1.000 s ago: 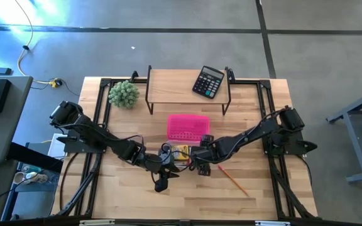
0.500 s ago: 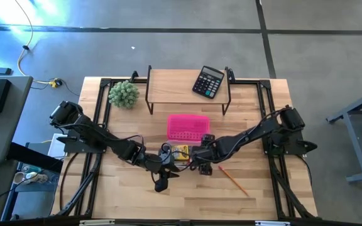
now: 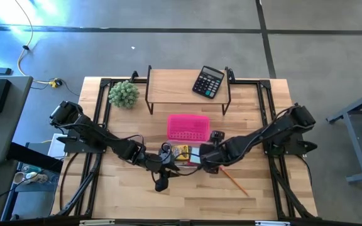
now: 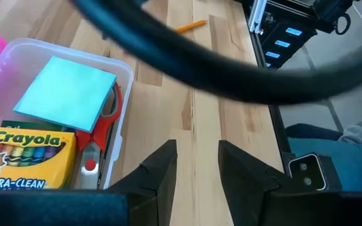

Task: Pack school essentials
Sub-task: Put the orange pencil into the pink supply box

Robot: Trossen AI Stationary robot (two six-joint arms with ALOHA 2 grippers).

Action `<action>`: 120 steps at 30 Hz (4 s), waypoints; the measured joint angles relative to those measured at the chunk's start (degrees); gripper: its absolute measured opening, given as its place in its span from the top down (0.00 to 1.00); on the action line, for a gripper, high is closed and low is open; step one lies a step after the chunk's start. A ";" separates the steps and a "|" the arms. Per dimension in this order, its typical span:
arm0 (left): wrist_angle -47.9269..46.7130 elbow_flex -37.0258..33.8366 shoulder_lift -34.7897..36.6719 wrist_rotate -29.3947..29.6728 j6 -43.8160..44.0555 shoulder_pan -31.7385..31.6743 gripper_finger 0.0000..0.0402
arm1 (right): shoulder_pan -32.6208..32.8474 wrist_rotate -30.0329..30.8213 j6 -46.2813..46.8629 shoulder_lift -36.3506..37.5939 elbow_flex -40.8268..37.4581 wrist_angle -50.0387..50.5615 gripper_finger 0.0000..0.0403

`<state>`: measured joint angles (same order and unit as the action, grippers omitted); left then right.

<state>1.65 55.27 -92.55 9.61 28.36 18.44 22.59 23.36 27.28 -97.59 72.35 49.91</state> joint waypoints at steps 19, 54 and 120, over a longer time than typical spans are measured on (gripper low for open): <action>-0.04 0.00 0.00 0.00 0.00 0.00 0.74 | 9.41 1.02 18.16 0.31 -0.11 12.97 0.02; -0.04 0.00 0.00 0.00 0.00 -0.04 0.74 | 22.16 4.52 44.26 1.36 -1.95 39.28 0.02; -0.90 0.00 0.00 1.07 -0.04 -0.03 0.74 | 20.85 -11.95 53.77 3.98 -26.03 -19.51 0.48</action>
<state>0.75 55.27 -92.55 10.68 28.32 18.40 43.44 11.41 81.04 -93.61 46.33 30.40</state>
